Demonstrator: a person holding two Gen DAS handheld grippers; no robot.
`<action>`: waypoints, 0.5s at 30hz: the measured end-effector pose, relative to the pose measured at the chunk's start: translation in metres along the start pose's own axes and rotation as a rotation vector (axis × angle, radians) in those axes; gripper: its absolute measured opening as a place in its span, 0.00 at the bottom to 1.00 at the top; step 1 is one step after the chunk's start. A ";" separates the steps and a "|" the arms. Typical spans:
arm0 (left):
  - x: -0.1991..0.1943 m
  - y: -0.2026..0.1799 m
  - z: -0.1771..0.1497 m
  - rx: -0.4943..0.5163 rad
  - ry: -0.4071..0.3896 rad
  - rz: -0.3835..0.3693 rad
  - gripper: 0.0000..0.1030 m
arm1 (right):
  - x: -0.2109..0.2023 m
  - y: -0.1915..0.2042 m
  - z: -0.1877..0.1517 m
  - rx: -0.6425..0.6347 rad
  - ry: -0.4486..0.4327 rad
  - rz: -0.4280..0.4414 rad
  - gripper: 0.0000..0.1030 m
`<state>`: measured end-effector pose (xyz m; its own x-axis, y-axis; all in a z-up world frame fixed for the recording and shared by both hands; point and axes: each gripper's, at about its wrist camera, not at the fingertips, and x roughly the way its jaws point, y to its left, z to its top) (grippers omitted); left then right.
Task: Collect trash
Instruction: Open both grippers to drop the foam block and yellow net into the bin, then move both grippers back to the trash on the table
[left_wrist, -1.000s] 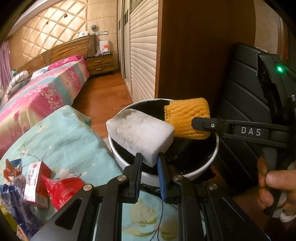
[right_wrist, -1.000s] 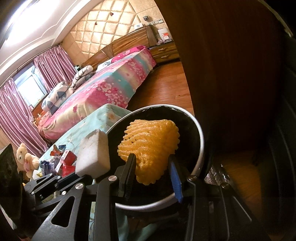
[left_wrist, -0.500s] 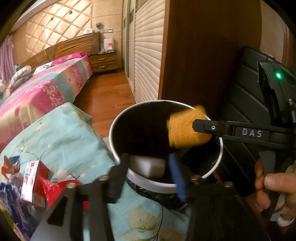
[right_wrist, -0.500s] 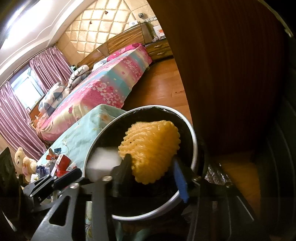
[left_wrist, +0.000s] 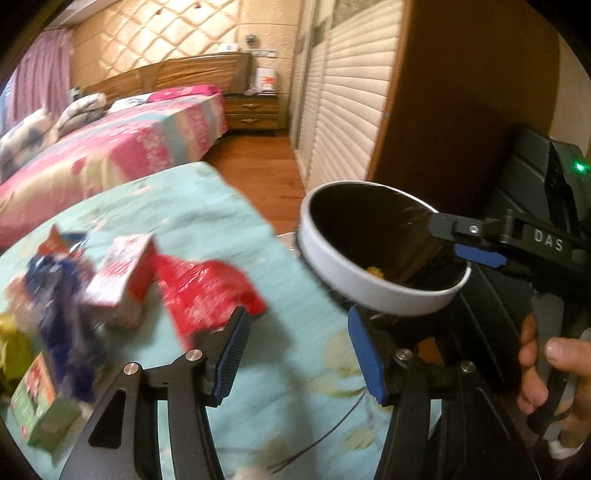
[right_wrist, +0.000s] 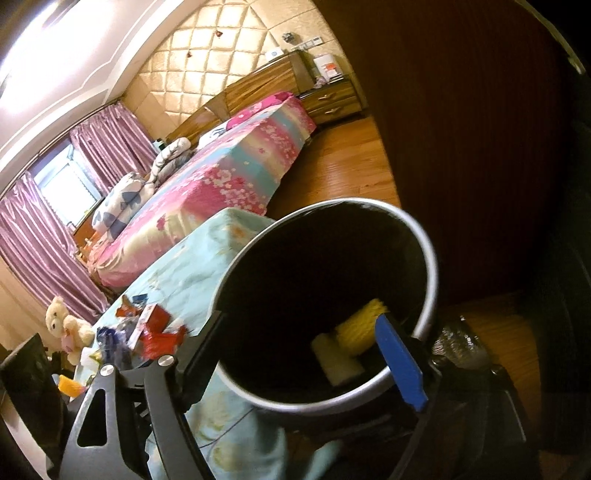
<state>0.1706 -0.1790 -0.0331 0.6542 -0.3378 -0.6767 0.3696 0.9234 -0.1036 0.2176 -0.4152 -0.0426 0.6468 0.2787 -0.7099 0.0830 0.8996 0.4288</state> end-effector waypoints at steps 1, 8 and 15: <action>-0.005 0.004 -0.002 -0.013 -0.003 0.008 0.53 | 0.000 0.004 -0.002 -0.005 0.000 0.006 0.82; -0.036 0.027 -0.016 -0.105 -0.027 0.059 0.55 | 0.001 0.037 -0.017 -0.054 0.012 0.044 0.85; -0.056 0.038 -0.033 -0.154 -0.038 0.106 0.56 | 0.008 0.066 -0.036 -0.109 0.043 0.075 0.87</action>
<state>0.1258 -0.1190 -0.0232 0.7099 -0.2411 -0.6617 0.1941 0.9702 -0.1452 0.2006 -0.3415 -0.0404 0.6151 0.3585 -0.7023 -0.0487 0.9063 0.4199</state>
